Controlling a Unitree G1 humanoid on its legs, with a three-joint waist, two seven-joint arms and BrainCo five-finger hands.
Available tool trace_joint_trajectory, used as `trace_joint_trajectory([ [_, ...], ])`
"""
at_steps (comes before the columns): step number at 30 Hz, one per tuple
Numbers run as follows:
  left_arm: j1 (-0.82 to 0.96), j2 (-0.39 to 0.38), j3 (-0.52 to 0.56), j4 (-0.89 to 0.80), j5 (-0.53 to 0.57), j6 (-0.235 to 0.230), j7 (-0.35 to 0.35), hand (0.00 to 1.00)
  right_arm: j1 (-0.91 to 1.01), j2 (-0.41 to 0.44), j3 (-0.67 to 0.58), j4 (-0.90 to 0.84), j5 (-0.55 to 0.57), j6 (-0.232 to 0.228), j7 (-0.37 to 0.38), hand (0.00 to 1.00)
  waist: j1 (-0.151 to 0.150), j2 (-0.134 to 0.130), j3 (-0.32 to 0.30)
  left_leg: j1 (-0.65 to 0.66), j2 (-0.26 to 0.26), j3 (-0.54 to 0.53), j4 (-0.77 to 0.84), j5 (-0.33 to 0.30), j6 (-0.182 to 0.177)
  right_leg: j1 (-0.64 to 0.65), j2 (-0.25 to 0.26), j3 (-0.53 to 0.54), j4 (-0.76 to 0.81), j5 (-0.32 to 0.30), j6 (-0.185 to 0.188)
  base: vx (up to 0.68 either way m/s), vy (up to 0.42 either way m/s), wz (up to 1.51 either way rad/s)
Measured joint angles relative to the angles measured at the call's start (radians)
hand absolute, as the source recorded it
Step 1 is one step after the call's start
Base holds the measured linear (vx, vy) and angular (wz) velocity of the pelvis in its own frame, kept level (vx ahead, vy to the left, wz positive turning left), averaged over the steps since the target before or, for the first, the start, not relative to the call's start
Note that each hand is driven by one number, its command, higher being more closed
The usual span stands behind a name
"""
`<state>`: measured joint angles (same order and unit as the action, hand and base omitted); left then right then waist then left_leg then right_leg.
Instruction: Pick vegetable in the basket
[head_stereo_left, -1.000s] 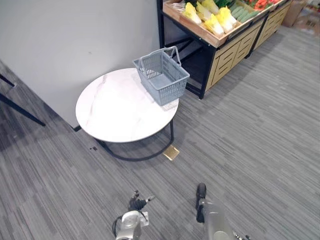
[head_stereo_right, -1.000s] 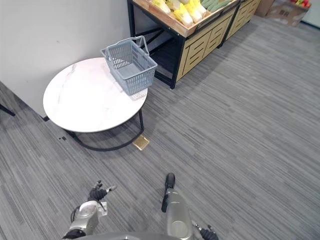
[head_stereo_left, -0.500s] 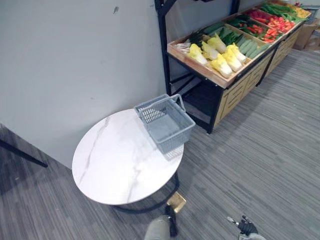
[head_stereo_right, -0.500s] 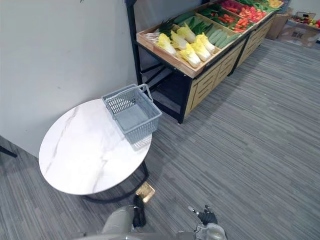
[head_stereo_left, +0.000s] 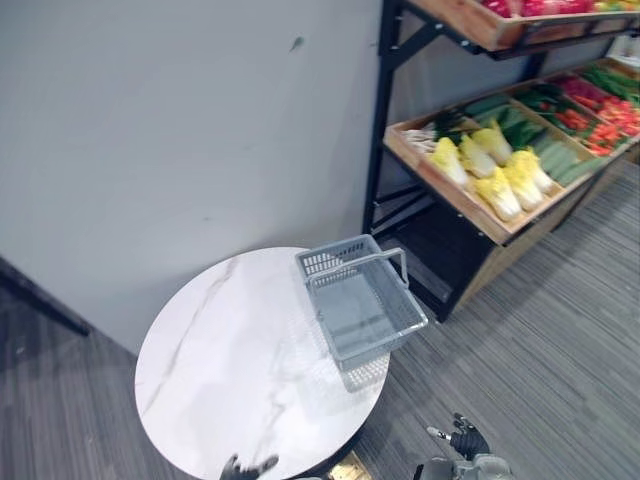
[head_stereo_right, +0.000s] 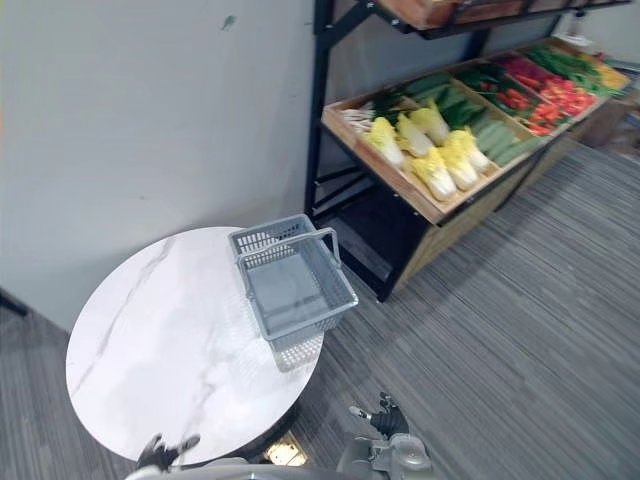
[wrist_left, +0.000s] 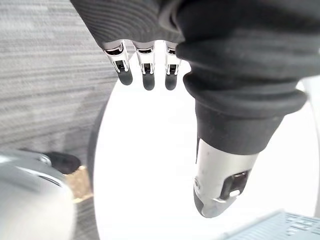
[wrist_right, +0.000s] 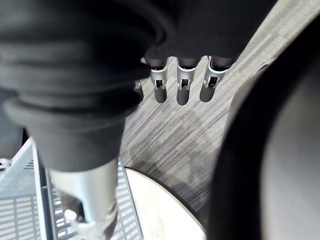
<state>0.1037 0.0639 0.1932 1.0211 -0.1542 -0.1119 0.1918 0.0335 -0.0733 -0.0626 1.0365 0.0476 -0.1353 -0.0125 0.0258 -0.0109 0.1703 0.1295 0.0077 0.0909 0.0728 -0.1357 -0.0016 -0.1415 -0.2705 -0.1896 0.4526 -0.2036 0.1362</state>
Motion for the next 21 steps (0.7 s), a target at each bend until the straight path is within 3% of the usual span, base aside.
trace_joint_trajectory([
  [2,0.000,-0.006,-0.002,-0.004,-0.002,-0.006,0.000,0.00,0.002,0.000,0.000,0.000,0.000,-0.001,0.000,0.00,0.002,0.000,0.000,0.002,0.018,-0.040,0.005,-0.014,-0.024,-0.004,0.008,0.075,-0.121,0.029,0.003,0.24,-0.325,0.70],
  [5,0.001,0.001,-0.010,-0.001,-0.003,-0.013,0.001,0.00,0.009,0.002,-0.008,0.001,-0.001,-0.001,0.001,0.00,0.005,-0.009,-0.004,-0.020,0.067,-0.134,0.044,-0.060,-0.093,-0.008,0.030,0.206,-0.245,0.093,0.033,0.22,-0.457,0.80],
  [6,0.001,0.018,-0.013,0.007,-0.002,-0.014,0.000,0.00,0.021,0.012,-0.008,0.005,-0.001,0.000,0.003,0.00,0.004,-0.044,-0.016,-0.025,0.071,-0.171,0.054,-0.081,-0.128,0.012,0.019,0.223,-0.277,0.097,0.041,0.18,-0.559,0.98],
  [7,-0.002,0.026,-0.013,0.015,-0.001,-0.015,-0.001,0.00,0.025,0.018,-0.010,0.010,0.001,-0.001,0.007,0.00,0.005,-0.064,-0.020,-0.021,0.073,-0.192,0.053,-0.088,-0.144,0.019,0.016,0.212,-0.272,0.171,0.082,0.18,-0.574,1.12],
  [9,-0.006,-0.009,-0.010,0.054,-0.001,-0.013,-0.004,0.00,0.007,-0.027,-0.012,0.036,-0.005,-0.001,0.010,0.00,0.003,0.014,-0.043,-0.024,0.183,-0.196,0.037,-0.061,-0.168,0.035,0.098,0.104,-0.240,0.141,0.023,0.26,-0.514,0.94],
  [11,-0.003,-0.032,0.008,0.056,-0.002,-0.013,-0.005,0.00,-0.010,-0.051,-0.009,0.068,-0.010,0.001,0.011,0.00,0.005,0.043,-0.040,-0.027,0.225,-0.198,0.005,-0.001,-0.219,0.053,0.129,0.050,-0.240,0.126,-0.002,0.18,-0.378,0.84],
  [12,-0.003,-0.036,0.034,0.064,-0.025,-0.013,-0.015,0.00,-0.013,-0.057,-0.011,0.079,-0.009,0.001,0.010,0.00,0.001,0.044,-0.042,-0.060,0.238,-0.211,-0.006,0.071,-0.216,0.070,0.135,-0.025,-0.248,0.114,-0.023,0.16,-0.422,0.96],
  [15,-0.004,-0.036,0.053,0.071,-0.029,-0.010,-0.020,0.00,-0.011,-0.066,-0.027,0.087,-0.009,0.001,0.003,0.00,-0.008,0.044,-0.042,-0.087,0.249,-0.158,-0.024,0.137,-0.205,0.114,0.131,-0.107,-0.278,0.109,-0.031,0.12,-0.217,1.05],
  [17,-0.002,-0.034,0.065,0.077,-0.028,-0.009,-0.020,0.00,-0.016,-0.070,-0.059,0.114,-0.004,0.001,-0.008,0.00,-0.014,0.043,-0.041,-0.088,0.255,-0.008,-0.068,0.187,-0.196,0.139,0.130,-0.174,-0.298,0.106,-0.037,0.03,-0.114,0.96],
  [18,0.000,-0.033,0.070,0.081,-0.026,-0.008,-0.020,0.00,-0.021,-0.073,-0.058,0.113,0.000,0.000,-0.014,0.00,-0.017,0.045,-0.042,-0.089,0.256,0.049,-0.093,0.195,-0.188,0.138,0.132,-0.191,-0.312,0.106,-0.037,-0.02,-0.037,0.51],
  [21,0.006,-0.019,0.070,0.095,-0.015,0.006,-0.021,0.00,-0.032,-0.076,-0.057,0.105,0.001,0.001,-0.024,0.00,-0.019,0.046,-0.043,-0.087,0.254,0.069,-0.138,0.192,-0.192,0.128,0.142,-0.195,-0.330,0.114,-0.027,-0.02,0.003,0.12],
])
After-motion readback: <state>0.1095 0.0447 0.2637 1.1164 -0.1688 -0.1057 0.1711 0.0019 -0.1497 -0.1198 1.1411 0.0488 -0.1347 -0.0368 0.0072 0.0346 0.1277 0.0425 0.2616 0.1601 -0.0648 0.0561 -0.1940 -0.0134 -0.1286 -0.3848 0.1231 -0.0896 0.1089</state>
